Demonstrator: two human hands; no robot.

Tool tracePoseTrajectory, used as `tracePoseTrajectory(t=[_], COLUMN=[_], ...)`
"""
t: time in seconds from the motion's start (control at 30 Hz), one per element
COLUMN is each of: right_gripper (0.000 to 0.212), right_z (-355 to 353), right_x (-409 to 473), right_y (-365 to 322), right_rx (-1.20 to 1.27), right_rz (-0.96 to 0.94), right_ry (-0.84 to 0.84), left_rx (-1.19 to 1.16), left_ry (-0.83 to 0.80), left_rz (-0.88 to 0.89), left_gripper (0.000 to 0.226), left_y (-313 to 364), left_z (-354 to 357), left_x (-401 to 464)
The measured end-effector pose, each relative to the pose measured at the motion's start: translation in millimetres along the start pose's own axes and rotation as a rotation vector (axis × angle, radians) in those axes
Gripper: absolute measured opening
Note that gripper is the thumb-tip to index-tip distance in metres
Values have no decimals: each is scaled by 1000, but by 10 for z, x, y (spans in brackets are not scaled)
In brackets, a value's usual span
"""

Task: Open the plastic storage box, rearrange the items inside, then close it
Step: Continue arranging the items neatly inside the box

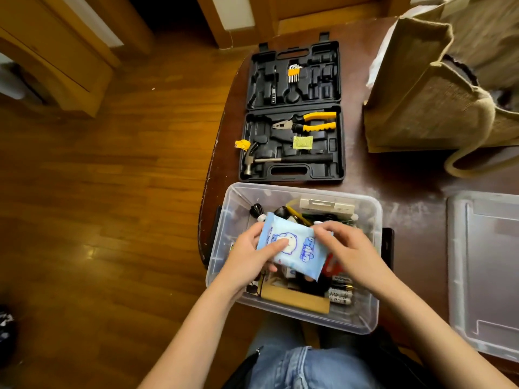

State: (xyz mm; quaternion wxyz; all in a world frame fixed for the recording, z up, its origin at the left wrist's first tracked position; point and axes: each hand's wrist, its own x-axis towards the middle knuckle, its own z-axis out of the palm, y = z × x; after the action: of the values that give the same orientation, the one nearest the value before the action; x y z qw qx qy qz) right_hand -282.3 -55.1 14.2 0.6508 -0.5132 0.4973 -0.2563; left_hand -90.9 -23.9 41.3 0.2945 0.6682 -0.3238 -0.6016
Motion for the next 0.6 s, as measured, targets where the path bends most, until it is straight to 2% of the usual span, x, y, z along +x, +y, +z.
tracePoseTrajectory(t=[0.1, 0.27, 0.37, 0.5, 0.6], right_gripper=[20, 19, 15, 22, 24], right_z=[-38, -165, -127, 6, 134], right_x=[103, 158, 110, 95, 195], right_y=[-24, -16, -70, -189, -329], right_rx=[29, -46, -243, -602, -828], right_rz=[16, 11, 6, 75, 153], right_ry=[169, 335, 267, 39, 80], left_rx=[-123, -200, -183, -240, -251], left_ry=[166, 250, 258, 194, 147], left_rz=[9, 31, 20, 22, 52], left_gripper=[22, 25, 29, 31, 25], left_y=[-1, 15, -6, 2, 34], left_z=[-142, -429, -572, -700, -785], left_x=[61, 153, 225, 308, 337])
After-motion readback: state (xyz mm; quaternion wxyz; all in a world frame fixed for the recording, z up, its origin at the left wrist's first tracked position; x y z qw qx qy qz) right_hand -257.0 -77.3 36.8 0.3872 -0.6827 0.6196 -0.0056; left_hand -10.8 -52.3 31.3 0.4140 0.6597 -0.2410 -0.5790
